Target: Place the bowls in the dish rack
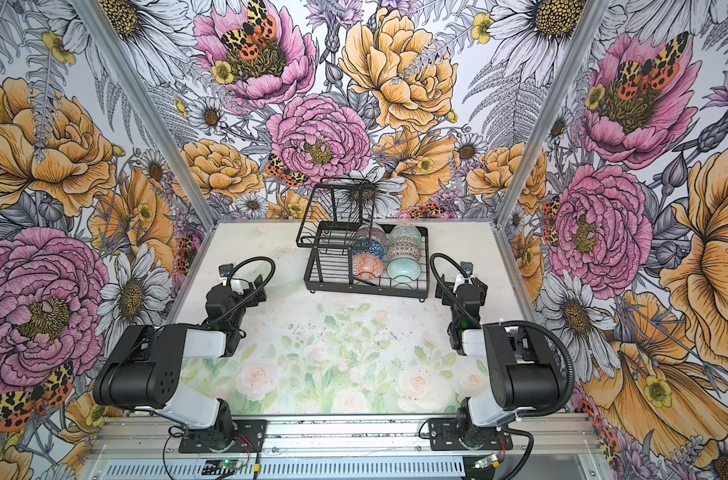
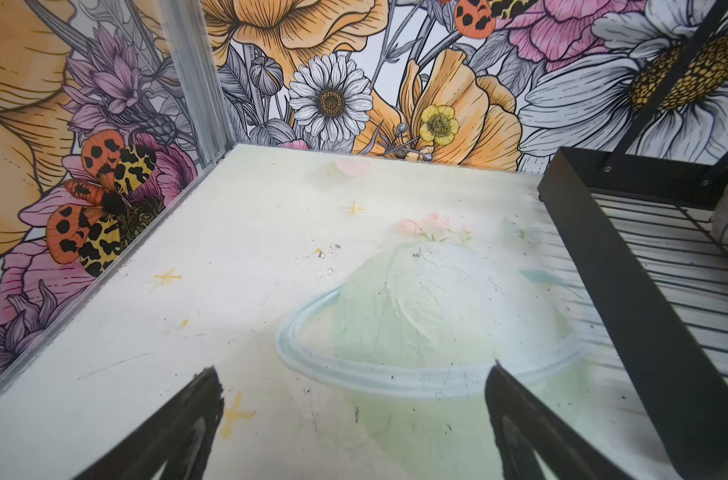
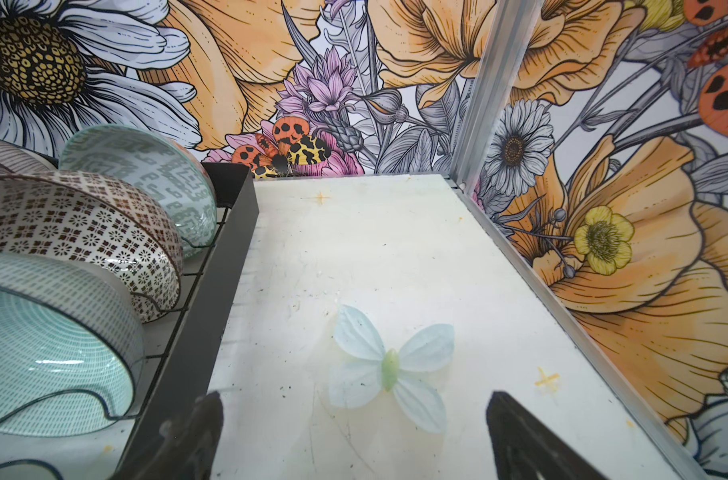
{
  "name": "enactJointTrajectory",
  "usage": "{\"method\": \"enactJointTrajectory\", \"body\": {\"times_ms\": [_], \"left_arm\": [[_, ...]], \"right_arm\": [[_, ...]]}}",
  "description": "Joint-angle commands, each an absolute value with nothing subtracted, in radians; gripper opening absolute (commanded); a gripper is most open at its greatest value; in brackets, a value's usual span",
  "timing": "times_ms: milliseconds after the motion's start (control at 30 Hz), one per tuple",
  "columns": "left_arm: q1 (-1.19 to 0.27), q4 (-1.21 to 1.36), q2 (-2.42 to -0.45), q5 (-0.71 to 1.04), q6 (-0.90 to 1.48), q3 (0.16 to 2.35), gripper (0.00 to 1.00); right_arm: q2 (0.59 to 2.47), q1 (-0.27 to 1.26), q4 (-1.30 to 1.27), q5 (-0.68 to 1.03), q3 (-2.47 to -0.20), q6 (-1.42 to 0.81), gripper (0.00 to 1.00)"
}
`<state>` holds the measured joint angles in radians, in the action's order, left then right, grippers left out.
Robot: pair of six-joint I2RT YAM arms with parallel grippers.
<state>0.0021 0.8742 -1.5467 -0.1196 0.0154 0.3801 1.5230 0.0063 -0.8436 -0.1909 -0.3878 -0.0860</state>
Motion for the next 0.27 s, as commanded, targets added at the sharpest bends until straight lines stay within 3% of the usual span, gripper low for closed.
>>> {"method": "enactJointTrajectory", "body": {"times_ms": [0, 233], "left_arm": [[-0.002, 0.927, -1.548, -0.141, 0.0, 0.38, 0.99], [-0.001, 0.927, -1.549, -0.141, -0.001, 0.38, 0.99]], "right_arm": [[1.532, 0.011, -0.878, -0.21, -0.383, -0.085, 1.0], [1.532, 0.009, -0.878, -0.207, -0.382, -0.085, 0.99]]}}
